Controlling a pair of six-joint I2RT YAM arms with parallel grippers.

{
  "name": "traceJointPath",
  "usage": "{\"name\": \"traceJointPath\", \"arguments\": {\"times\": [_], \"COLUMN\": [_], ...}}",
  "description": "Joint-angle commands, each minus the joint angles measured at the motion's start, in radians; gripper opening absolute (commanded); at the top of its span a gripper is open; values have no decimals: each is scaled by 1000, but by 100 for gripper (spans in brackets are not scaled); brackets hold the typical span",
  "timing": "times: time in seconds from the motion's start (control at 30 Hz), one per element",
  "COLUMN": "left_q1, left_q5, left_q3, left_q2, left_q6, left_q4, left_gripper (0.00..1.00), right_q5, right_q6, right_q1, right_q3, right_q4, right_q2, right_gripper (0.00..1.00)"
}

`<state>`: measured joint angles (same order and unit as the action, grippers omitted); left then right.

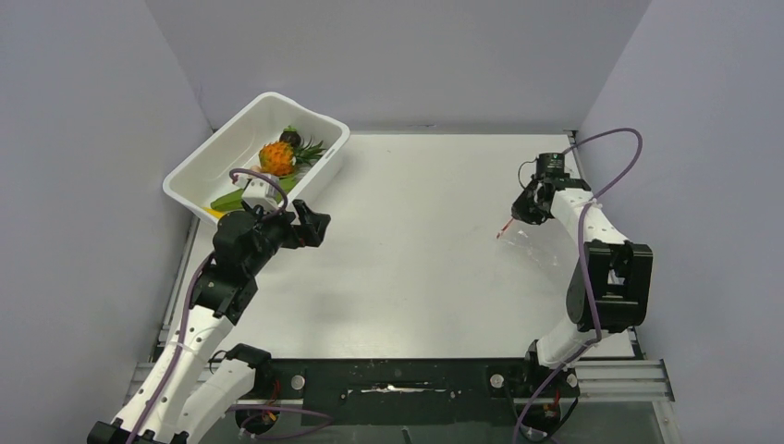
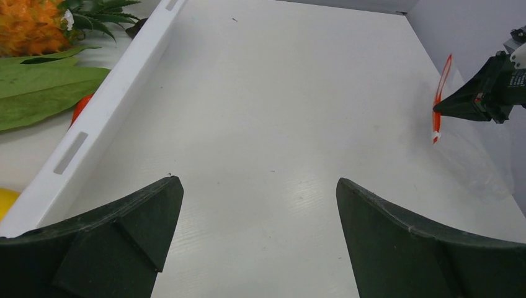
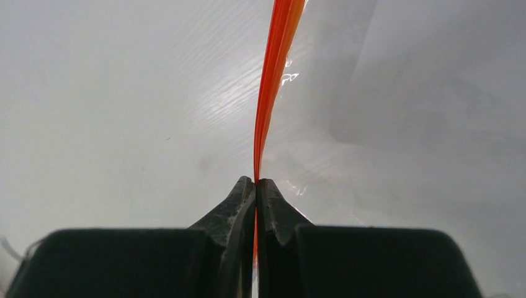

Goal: Place the food in the zip-top bag and seal the zipper
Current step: Pick up the zipper food storage bag at the corner of the board.

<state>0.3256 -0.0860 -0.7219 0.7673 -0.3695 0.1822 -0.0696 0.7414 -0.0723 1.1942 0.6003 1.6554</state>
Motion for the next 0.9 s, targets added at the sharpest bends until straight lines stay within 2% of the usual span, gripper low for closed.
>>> {"name": "traceJointPath", "arguments": {"times": [0.0, 0.27, 0.47, 0.67, 0.87], "left_q1": [0, 0, 3, 7, 8], "left_q5": [-41, -199, -330, -378, -398], "left_q3": [-45, -102, -69, -34, -30], "left_q2": [-4, 98, 164, 194, 224], "left_q6": [-69, -181, -277, -373, -419], "left_q4": [-38, -37, -147, -255, -287], "left_gripper": [97, 97, 97, 97, 91], "right_q5": [167, 339, 448, 485, 480], "right_q6": [-157, -271, -301, -308, -320], "right_q1": [54, 218, 367, 523, 658], "right_q3": [-7, -61, -101, -184, -223], "right_q4": [-115, -215, -303, -453, -569], "right_q2": [-91, -258, -348, -388, -409], "right_gripper": [0, 0, 0, 0, 0]}}
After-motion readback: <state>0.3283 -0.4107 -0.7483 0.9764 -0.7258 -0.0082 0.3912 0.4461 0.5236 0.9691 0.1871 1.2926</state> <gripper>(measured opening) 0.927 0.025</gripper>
